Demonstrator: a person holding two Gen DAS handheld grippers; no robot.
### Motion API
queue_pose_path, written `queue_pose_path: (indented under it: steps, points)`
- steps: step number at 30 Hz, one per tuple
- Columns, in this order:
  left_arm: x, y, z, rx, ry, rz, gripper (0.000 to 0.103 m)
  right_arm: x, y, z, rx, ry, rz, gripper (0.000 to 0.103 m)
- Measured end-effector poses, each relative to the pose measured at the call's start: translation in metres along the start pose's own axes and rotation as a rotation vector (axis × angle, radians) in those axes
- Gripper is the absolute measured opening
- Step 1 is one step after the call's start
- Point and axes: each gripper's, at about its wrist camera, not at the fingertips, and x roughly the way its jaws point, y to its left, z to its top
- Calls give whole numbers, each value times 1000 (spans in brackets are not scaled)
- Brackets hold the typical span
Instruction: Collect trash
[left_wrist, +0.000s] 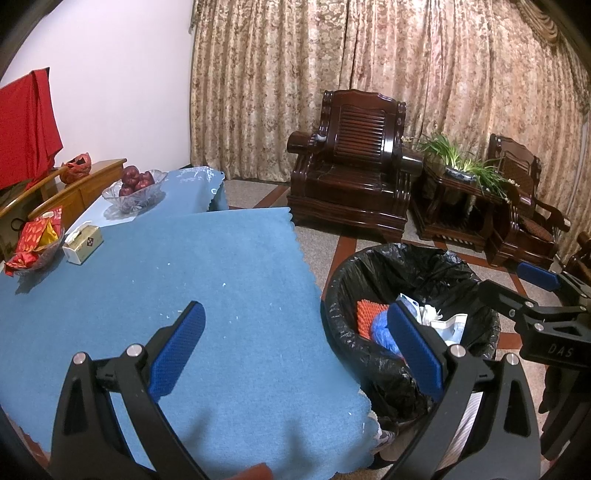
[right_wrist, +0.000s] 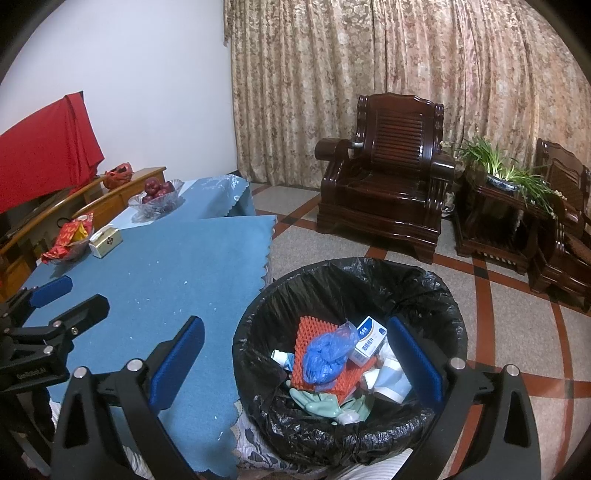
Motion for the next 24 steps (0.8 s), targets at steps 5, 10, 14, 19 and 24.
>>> queue_pose_path:
  steps: [5,10,14,19,24]
  points:
    - [0,-1,0,0,0,1,96,0,0,0,0,1,0,97]
    - [0,0,0,-2,2,-1,96,0,0,0,-1,2,0,97]
    - [0,-1,0,1,1,0,96,1,-1,-2,1,5,0,97]
    - [-1,1,0,3,3,0,96,4,-2,-6,-1,7,3,97]
    - [-1,2,-1,0,6,1,96,4,-2,-5,-1,7,2,97]
